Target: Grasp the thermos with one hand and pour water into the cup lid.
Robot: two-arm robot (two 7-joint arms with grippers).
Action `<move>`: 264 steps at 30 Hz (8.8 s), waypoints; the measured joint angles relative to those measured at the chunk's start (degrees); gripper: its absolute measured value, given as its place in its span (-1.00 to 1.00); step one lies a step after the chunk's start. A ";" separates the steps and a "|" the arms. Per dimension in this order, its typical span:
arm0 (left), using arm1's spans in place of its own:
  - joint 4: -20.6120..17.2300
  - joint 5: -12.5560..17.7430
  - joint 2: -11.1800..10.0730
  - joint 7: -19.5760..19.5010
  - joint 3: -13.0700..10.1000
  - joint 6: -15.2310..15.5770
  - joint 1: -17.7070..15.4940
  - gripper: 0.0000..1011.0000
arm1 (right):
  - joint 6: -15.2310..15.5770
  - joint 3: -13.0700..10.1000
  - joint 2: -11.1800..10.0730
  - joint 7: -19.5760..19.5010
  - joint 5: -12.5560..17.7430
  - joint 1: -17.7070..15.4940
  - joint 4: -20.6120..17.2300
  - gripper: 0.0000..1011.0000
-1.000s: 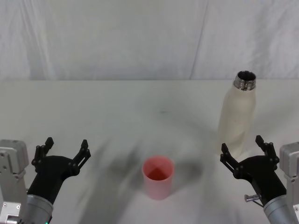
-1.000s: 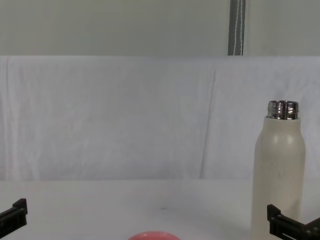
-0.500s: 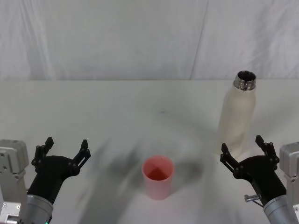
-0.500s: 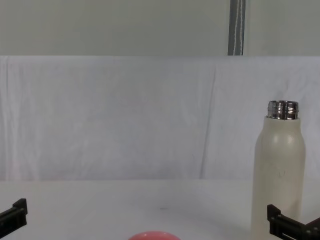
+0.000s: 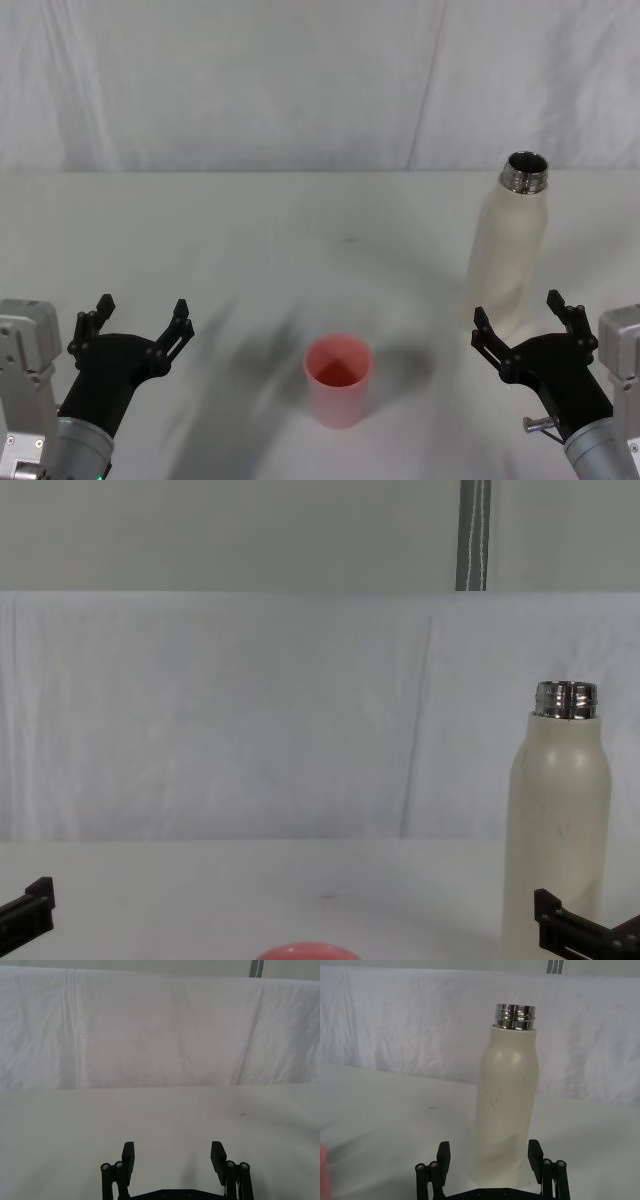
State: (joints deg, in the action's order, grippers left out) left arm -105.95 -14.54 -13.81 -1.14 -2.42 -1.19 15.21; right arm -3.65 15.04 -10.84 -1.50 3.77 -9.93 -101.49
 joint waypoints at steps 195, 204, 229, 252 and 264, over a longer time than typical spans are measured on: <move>0.00 0.00 0.00 0.00 0.00 0.00 0.00 0.98 | 4.86 -3.56 2.91 12.34 7.86 16.53 15.58 0.98; 0.00 0.00 0.00 0.00 0.00 0.00 0.00 0.98 | 4.83 -3.61 2.91 12.32 7.86 16.50 15.58 0.96; 0.00 0.00 0.00 0.00 0.00 0.00 0.00 0.98 | 4.84 -3.60 2.91 12.32 7.86 16.47 15.51 0.88; 0.00 0.00 0.00 0.00 0.00 0.00 0.00 0.98 | 4.84 -2.69 -0.27 11.07 1.98 14.91 8.29 0.88; 0.00 0.00 0.00 0.00 0.00 0.01 0.00 0.98 | 5.37 -1.84 -4.37 8.13 -10.25 11.47 1.76 0.88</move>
State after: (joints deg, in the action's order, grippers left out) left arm -105.95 -14.54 -13.81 -1.14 -2.41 -1.19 15.21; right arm 1.72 13.20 -15.21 6.64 -6.48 1.55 -99.73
